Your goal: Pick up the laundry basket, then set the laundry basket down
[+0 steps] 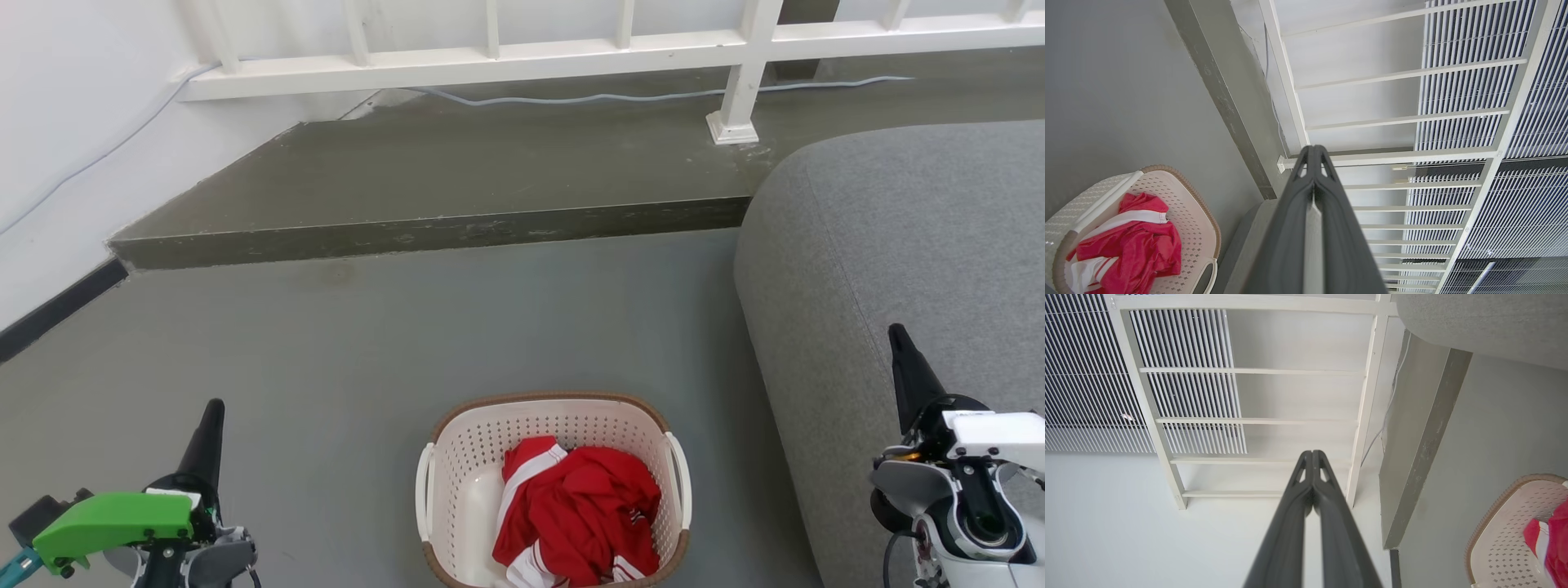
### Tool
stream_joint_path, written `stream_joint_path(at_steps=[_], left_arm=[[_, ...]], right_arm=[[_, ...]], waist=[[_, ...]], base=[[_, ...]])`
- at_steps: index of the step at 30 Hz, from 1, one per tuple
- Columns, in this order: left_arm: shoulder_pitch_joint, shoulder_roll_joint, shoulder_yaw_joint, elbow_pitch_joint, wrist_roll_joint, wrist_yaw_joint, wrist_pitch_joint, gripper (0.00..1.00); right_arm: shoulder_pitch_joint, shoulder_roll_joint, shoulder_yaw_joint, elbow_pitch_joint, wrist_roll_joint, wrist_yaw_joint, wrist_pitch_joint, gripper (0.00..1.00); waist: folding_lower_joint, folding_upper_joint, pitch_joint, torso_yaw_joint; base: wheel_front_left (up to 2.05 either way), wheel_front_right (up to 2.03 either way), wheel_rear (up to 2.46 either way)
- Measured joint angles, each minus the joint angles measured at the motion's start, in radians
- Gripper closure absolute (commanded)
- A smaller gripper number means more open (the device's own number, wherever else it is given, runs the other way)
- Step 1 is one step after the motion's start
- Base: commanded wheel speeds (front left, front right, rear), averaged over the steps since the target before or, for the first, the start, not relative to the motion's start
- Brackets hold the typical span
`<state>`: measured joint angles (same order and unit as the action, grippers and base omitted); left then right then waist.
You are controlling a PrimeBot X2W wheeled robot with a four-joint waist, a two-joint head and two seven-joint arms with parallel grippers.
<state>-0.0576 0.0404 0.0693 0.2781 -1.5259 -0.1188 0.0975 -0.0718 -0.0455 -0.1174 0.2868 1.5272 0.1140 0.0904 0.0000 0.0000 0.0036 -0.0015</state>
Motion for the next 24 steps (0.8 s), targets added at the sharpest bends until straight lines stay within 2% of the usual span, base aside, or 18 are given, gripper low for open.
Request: stream_joint_path(at_steps=[7, 24], left_arm=[[-0.004, -0.003, 0.017, 0.0, -0.073, -0.001, 0.016, 1.0], [-0.004, -0.003, 0.018, 0.0, -0.073, -0.001, 0.016, 1.0]], right_arm=[[0.0, 0.006, -0.018, 0.0, 0.072, 0.003, 0.018, 1.0], [0.0, 0.006, -0.02, -0.001, 0.073, 0.003, 0.018, 1.0]], waist=[[0.0, 0.0, -0.001, 0.002], [0.0, 0.0, -0.001, 0.002]], base=[[0.0, 0.0, 0.0], [0.0, 0.0, 0.0]])
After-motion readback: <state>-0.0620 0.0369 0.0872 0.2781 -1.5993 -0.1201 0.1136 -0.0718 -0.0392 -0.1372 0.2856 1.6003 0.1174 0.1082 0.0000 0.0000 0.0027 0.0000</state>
